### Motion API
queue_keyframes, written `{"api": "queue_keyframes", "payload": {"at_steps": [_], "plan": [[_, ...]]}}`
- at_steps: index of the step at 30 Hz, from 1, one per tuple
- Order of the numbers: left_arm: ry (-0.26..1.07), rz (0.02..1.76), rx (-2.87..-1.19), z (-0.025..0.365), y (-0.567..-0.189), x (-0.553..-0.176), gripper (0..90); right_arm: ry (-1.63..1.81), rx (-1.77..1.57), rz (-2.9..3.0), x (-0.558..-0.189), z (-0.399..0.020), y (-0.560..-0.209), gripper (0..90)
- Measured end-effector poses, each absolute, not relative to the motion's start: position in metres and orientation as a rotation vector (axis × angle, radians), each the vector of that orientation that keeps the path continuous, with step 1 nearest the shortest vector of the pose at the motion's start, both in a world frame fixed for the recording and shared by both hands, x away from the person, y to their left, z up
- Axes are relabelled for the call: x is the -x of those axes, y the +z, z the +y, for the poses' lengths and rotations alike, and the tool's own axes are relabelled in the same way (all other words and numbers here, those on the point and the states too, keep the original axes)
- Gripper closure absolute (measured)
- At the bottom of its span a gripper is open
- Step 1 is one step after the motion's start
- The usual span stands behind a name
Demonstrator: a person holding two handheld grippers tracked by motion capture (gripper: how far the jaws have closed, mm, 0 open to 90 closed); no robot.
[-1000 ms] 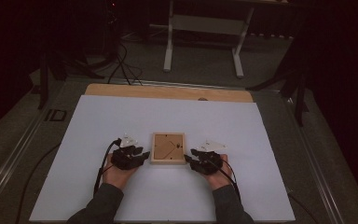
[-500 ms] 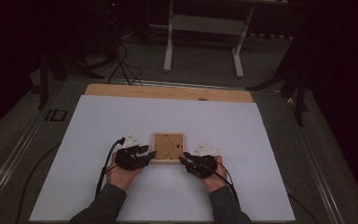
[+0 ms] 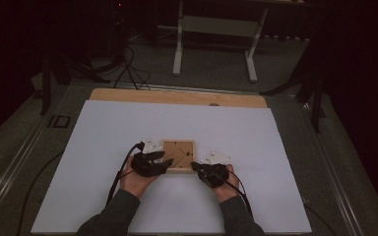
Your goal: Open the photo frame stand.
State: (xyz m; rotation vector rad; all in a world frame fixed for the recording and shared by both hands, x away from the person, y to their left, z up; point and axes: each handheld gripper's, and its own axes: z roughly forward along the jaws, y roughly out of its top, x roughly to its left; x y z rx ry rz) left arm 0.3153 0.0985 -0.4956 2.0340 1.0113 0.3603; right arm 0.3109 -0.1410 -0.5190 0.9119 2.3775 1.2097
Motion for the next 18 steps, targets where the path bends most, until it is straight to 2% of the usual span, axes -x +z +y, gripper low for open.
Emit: {"api": "queue_keyframes", "payload": {"at_steps": [18], "plan": [[0.404,1.002,-2.148,0.083,-0.507,-0.323,49.7,1.215,-0.929,2.372,-0.312,-0.143,-0.519,89.7]]}}
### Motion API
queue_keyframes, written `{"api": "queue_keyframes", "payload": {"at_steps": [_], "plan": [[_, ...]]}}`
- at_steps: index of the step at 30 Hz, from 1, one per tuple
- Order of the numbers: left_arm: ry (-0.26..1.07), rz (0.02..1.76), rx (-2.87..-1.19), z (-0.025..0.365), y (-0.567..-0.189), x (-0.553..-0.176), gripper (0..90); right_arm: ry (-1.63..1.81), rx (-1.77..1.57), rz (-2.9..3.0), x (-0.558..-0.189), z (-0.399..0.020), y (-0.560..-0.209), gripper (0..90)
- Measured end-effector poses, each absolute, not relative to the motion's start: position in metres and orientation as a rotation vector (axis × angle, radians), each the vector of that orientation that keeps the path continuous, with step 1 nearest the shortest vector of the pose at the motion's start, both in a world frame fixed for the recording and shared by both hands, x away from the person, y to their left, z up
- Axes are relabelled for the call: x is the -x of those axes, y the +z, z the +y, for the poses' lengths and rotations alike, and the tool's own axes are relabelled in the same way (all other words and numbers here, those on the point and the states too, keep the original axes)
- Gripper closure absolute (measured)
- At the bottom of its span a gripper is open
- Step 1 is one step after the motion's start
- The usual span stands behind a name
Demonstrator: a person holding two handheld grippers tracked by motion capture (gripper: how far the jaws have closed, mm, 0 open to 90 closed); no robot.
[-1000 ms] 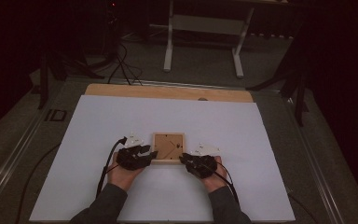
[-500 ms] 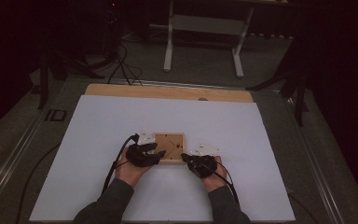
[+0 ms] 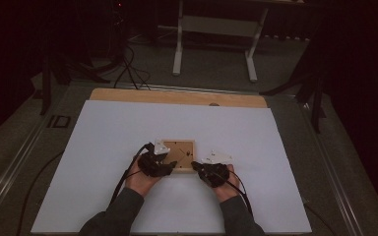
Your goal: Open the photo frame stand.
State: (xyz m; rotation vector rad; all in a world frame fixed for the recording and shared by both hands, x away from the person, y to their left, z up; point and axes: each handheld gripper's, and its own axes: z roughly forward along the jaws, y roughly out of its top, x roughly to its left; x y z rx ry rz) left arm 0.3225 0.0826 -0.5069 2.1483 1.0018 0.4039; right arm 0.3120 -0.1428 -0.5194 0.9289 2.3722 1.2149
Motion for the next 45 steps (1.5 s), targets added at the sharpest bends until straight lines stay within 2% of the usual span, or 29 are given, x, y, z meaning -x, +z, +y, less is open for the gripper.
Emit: {"api": "queue_keyframes", "payload": {"at_steps": [19,34,41,45], "plan": [[0.354,1.022,-2.219,0.078,-0.503,-0.331,50.7,1.237,-0.935,2.372,-0.313,-0.143,-0.52,89.7],[0.332,1.049,-2.166,0.08,-0.494,-0.332,50.2,1.24,-0.931,2.372,-0.313,-0.143,-0.521,89.7],[0.354,1.035,-2.19,0.078,-0.496,-0.329,42.8,1.239,-0.93,2.371,-0.313,-0.142,-0.521,89.8],[0.334,1.046,-2.188,0.081,-0.497,-0.328,41.9,1.238,-0.93,2.371,-0.313,-0.142,-0.521,89.8]]}}
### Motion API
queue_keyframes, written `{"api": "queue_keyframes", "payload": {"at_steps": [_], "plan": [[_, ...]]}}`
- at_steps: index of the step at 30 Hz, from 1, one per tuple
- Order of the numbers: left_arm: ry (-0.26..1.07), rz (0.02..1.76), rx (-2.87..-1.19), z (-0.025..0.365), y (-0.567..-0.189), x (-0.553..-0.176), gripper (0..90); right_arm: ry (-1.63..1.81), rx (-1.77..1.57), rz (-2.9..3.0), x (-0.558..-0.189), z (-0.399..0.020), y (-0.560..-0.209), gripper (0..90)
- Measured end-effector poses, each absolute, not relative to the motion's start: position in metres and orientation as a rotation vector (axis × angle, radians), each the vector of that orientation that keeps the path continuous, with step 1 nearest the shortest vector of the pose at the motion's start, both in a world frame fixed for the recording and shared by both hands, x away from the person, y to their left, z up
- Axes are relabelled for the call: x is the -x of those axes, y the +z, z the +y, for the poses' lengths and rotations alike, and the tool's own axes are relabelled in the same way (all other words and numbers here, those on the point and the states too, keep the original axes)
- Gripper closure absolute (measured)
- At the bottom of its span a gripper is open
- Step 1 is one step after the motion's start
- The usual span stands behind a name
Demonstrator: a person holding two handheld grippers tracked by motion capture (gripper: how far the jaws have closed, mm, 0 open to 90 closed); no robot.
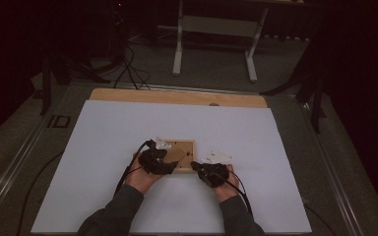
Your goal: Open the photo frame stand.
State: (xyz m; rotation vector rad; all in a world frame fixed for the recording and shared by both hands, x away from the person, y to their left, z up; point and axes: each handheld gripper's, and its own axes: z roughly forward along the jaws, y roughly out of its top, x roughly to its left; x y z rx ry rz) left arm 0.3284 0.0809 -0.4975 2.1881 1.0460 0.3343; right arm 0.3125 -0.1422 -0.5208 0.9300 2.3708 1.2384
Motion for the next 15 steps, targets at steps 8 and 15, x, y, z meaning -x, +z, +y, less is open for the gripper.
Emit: {"api": "queue_keyframes", "payload": {"at_steps": [8,15], "plan": [[0.315,1.072,-2.206,0.0823,-0.4984,-0.3298,45.0,1.238,-0.929,2.37,-0.3125,-0.1421,-0.5208,89.7],[0.254,1.099,-2.191,0.0841,-0.4953,-0.3325,50.4,1.238,-0.93,2.37,-0.3124,-0.142,-0.5208,89.7]]}}
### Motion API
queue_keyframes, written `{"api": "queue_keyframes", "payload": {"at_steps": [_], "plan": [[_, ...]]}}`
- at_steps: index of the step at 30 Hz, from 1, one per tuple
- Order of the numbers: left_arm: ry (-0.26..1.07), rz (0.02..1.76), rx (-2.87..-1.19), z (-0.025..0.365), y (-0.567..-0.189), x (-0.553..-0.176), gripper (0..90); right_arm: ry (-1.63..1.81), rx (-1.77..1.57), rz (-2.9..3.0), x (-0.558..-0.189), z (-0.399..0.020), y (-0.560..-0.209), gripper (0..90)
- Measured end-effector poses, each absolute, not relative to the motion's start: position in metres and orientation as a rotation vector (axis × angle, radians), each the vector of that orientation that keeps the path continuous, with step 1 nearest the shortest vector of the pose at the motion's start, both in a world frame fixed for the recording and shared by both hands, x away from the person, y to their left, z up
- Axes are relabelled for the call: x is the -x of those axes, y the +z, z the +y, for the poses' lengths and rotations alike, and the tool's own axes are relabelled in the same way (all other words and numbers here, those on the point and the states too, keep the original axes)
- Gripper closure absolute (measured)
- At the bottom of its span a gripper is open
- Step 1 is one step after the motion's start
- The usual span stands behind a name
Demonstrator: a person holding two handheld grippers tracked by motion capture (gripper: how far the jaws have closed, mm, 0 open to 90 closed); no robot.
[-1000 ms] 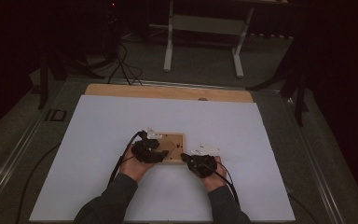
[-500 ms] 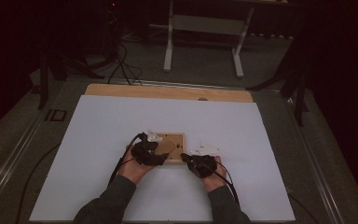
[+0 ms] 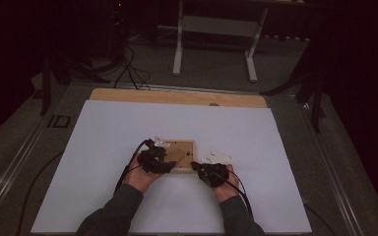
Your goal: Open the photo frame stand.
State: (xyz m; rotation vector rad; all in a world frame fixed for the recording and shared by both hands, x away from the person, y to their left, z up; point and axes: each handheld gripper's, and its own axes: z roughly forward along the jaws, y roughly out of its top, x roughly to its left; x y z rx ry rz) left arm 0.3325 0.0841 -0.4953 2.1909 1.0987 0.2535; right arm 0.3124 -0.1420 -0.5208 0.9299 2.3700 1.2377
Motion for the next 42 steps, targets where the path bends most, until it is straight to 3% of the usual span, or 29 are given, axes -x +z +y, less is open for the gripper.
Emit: {"api": "queue_keyframes", "payload": {"at_steps": [9,26,42], "plan": [[0.2,1.128,-2.096,0.084,-0.48,-0.339,50.6,1.236,-0.925,2.369,-0.312,-0.142,-0.521,89.7],[0.06,1.2,-2.075,0.086,-0.483,-0.349,48.2,1.232,-0.922,2.369,-0.312,-0.141,-0.521,89.7],[-0.049,1.258,-2.068,0.089,-0.488,-0.359,52.2,1.232,-0.923,2.366,-0.312,-0.141,-0.521,89.7]]}}
